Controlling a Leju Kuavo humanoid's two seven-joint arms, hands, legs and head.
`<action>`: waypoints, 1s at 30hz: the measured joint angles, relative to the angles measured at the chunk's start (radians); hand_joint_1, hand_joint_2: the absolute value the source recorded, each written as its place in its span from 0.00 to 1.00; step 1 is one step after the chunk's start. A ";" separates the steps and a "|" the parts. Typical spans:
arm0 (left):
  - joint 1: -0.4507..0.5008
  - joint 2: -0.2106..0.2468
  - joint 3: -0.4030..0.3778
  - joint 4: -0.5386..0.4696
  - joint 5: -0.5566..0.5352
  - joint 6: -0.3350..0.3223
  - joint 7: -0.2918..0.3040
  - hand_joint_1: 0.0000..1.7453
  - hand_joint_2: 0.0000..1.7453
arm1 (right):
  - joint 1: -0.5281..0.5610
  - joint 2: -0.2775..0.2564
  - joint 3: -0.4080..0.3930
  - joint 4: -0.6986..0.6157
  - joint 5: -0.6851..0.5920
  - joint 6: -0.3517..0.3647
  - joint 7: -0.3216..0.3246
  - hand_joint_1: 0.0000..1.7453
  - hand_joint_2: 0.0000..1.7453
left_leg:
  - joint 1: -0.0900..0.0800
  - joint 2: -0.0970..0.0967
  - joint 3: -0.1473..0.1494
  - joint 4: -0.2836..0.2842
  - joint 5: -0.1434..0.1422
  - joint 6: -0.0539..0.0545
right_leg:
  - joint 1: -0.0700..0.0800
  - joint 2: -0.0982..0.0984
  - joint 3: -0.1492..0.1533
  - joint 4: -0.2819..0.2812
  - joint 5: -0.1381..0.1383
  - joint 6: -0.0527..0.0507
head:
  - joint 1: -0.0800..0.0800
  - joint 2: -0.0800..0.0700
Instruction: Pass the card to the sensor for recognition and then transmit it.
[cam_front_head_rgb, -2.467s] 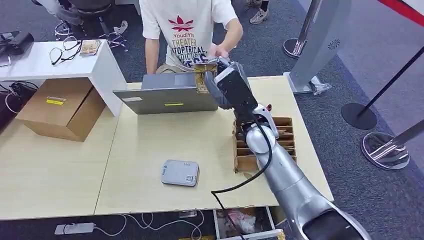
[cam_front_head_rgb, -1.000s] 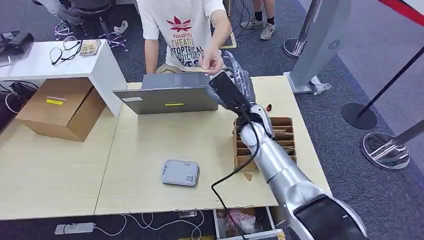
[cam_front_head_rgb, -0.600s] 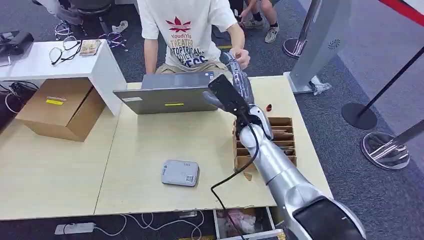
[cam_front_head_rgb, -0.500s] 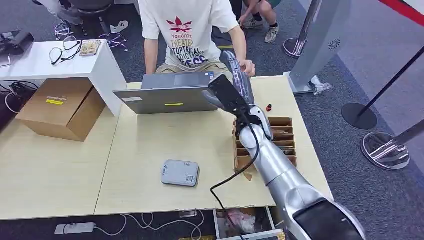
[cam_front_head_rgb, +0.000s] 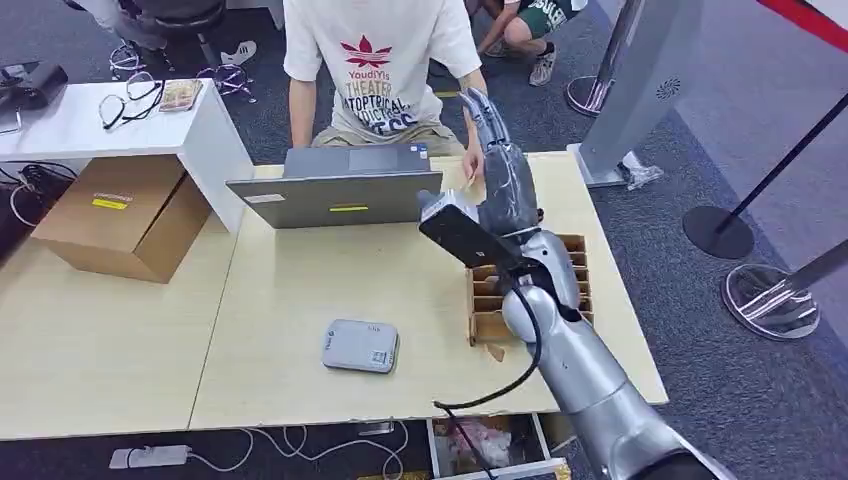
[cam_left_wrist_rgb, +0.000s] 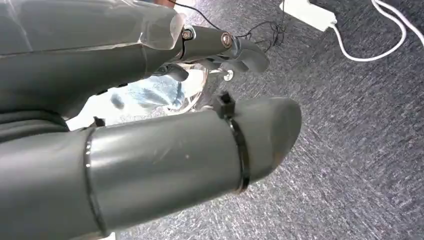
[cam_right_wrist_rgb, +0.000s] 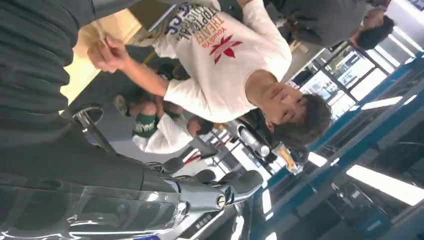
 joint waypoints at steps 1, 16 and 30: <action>0.000 0.000 0.000 0.000 0.002 0.002 -0.001 0.00 0.00 | 0.015 -0.016 0.000 -0.022 0.009 -0.003 0.000 0.00 1.00 | 0.000 0.000 0.000 0.000 0.000 0.000 | 0.000 0.000 0.000 0.000 0.000 0.000 | 0.000 0.000; 0.012 0.000 0.003 0.000 0.025 0.016 -0.012 0.00 0.00 | 0.247 -0.156 -0.002 -0.165 0.119 -0.040 0.035 0.49 1.00 | 0.000 0.000 0.000 0.000 0.000 0.000 | 0.000 0.000 0.000 0.000 0.000 0.000 | 0.000 0.000; 0.017 0.000 0.004 0.000 0.024 0.021 -0.013 0.00 0.00 | 0.402 -0.215 -0.018 -0.214 0.249 -0.037 0.064 0.34 1.00 | 0.000 0.000 0.000 0.000 -0.001 0.000 | 0.000 0.000 0.000 0.000 0.000 0.000 | 0.000 0.000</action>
